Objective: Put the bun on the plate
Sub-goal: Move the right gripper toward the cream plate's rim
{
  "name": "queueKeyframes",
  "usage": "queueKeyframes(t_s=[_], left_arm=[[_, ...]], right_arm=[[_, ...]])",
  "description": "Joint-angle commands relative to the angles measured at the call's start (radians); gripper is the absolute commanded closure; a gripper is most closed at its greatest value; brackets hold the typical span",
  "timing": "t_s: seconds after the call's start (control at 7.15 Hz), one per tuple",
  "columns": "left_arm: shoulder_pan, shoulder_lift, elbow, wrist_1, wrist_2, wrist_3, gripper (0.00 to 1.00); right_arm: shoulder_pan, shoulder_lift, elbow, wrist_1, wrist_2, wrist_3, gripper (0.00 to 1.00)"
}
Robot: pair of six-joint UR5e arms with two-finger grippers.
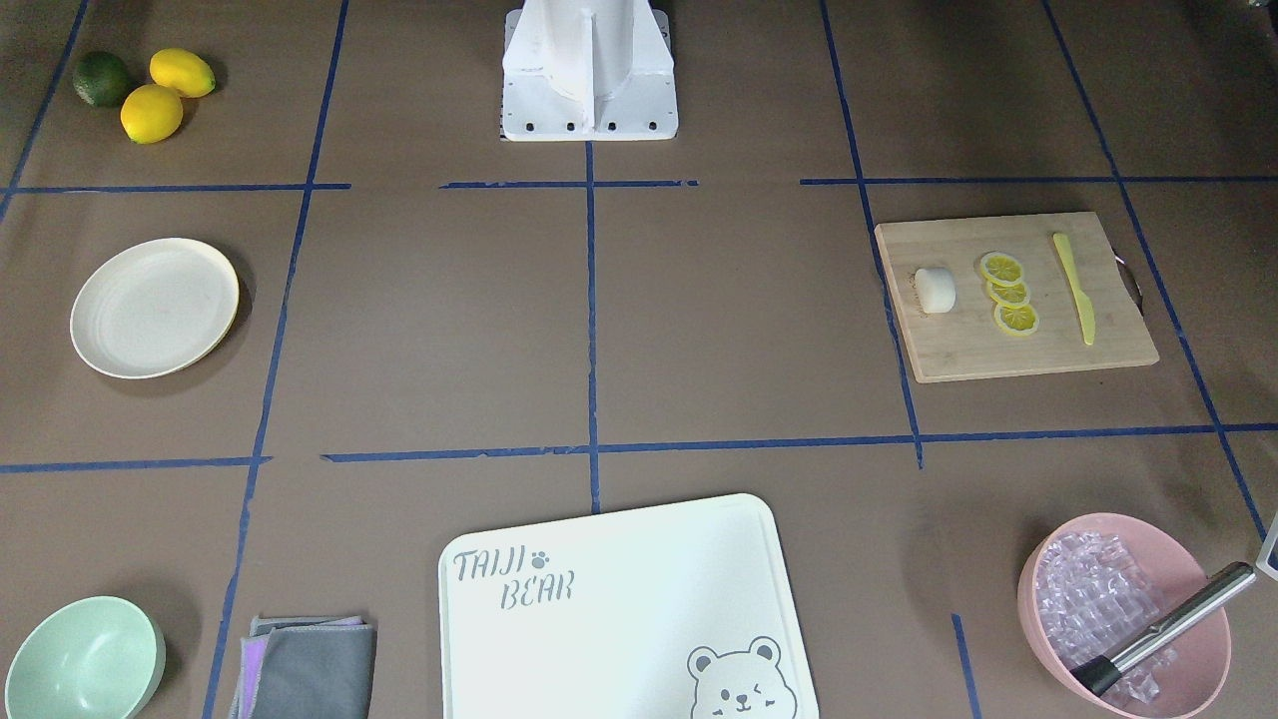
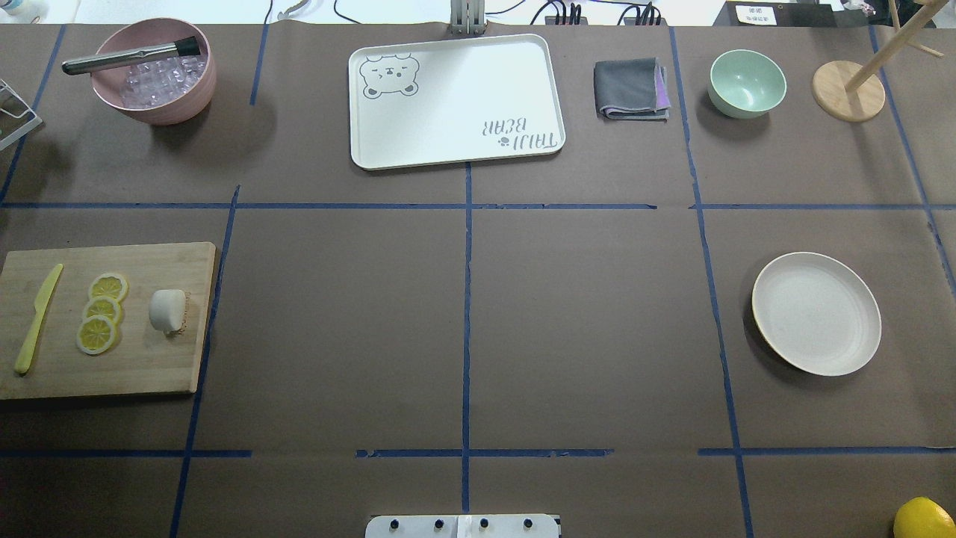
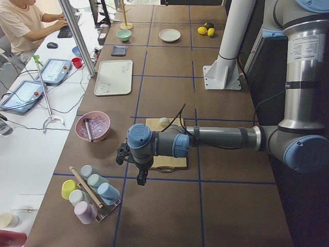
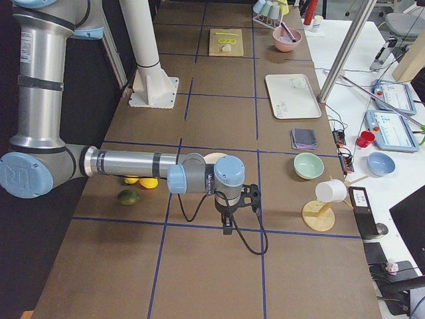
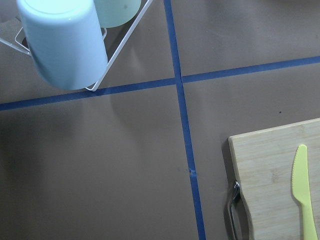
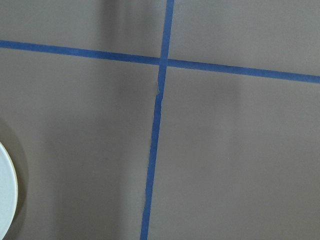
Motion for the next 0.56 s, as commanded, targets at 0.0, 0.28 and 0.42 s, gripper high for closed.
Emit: queueKeyframes(t_s=[0.0, 0.28, 0.42], left_arm=[[0.001, 0.002, 0.008, 0.002, 0.003, 0.000, 0.00], [0.001, 0.005, 0.009, 0.000, 0.008, -0.002, 0.00], [0.000, 0.003, 0.011, 0.000, 0.008, -0.002, 0.00]], right_arm=[[-0.001, 0.002, 0.001, 0.000, 0.000, 0.002, 0.00], [-0.017, 0.003, 0.022, 0.046, 0.012, 0.003, 0.00], [-0.066, 0.002, 0.021, 0.113, 0.025, 0.105, 0.00]])
